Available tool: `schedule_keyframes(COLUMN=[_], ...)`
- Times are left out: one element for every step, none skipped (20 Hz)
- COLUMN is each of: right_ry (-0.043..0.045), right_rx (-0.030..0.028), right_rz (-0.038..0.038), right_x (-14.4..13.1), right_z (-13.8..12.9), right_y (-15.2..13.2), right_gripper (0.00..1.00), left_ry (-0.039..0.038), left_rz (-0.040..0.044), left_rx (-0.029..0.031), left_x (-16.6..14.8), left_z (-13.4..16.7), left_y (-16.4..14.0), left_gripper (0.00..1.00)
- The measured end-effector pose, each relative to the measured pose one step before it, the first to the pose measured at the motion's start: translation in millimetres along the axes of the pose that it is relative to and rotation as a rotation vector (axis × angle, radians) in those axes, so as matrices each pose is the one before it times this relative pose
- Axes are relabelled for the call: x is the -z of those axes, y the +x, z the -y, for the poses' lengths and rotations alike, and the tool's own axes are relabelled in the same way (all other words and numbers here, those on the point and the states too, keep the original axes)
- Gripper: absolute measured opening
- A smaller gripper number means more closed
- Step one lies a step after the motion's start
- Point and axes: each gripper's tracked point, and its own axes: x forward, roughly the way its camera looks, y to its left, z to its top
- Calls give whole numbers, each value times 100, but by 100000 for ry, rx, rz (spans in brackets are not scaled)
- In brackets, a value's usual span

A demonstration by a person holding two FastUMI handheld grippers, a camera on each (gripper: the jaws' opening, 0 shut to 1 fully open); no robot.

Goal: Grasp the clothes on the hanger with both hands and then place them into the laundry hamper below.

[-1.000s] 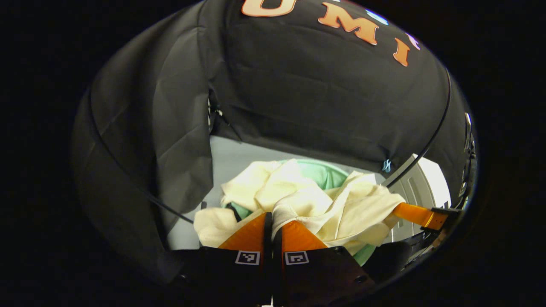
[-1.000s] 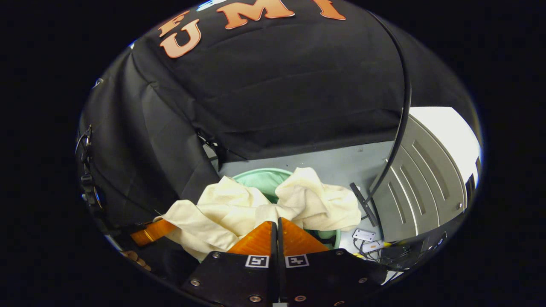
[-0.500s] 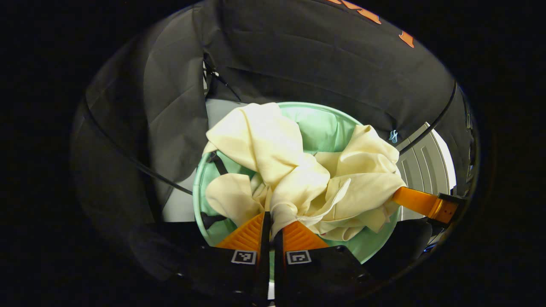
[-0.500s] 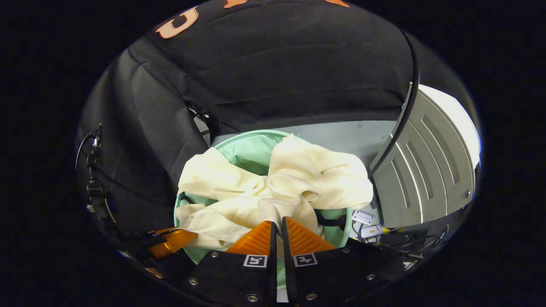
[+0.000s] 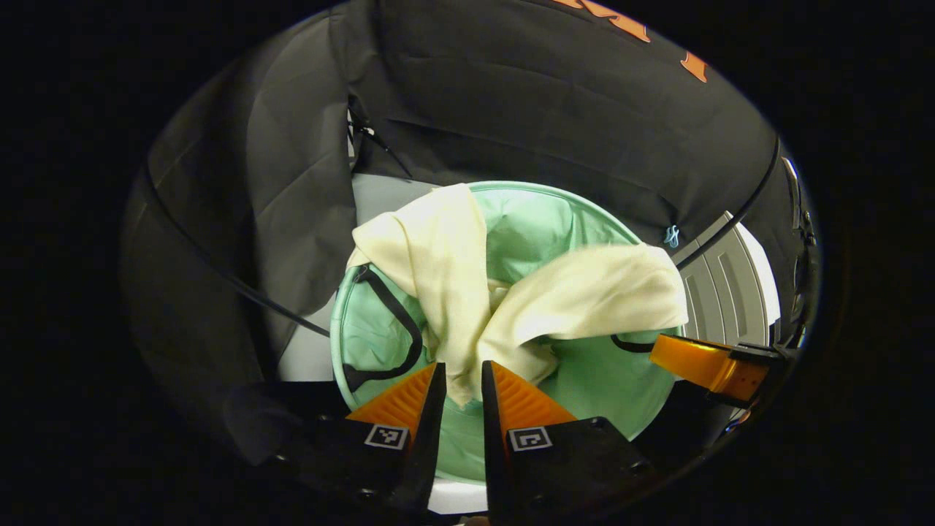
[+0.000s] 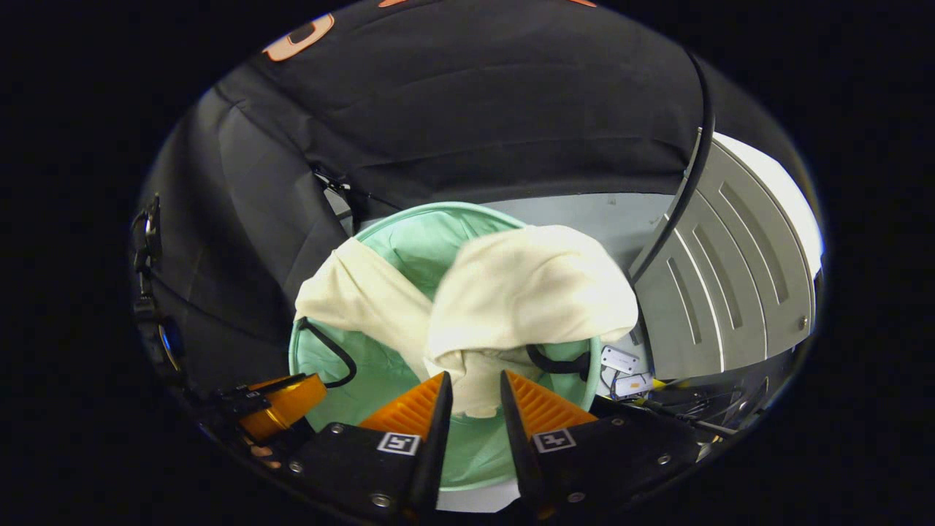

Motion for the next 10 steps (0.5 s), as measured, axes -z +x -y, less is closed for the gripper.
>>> schedule_keyframes(right_ry=[988, 124, -834, -1235, -617, -311, -678, -1362, -1550, -1779], right_rx=[-1827, -1280, -544, 225, 314, 75, -498, -322, -370, -617], right_rz=[1225, 964, 928, 1306, 573, 1003, 1519, 1867, 1707, 1157], right_x=[-524, -426, -275, -468, -106, -315, -584, -613, -762, -618], right_z=[-245, -369, -25, 62, 5, -219, -259, -378, -228, -396], right_y=[-141, -503, -323, -497, -415, -661, -426, -846, -498, -807], right_gripper=[53, 49, 66, 70, 80, 84, 91, 94, 94, 94], left_ry=[-641, -338, 366, 642, 418, 263, 797, 457, 598, 994], left_rz=[670, 495, 426, 539, 796, 638, 928, 667, 801, 985], left_rx=[-252, 1504, -568, -190, -454, -1341, -1669, 413, -611, -583], left_x=[-55, -106, -130, -140, -248, -234, -205, -428, -271, -171], left_z=[29, 425, -181, -104, 98, -177, -337, 61, -72, -106], left_y=[-253, -164, -180, -221, -696, -319, -341, -278, -521, -404], left_gripper=[36, 46, 48, 61, 67, 67, 67, 77, 86, 95])
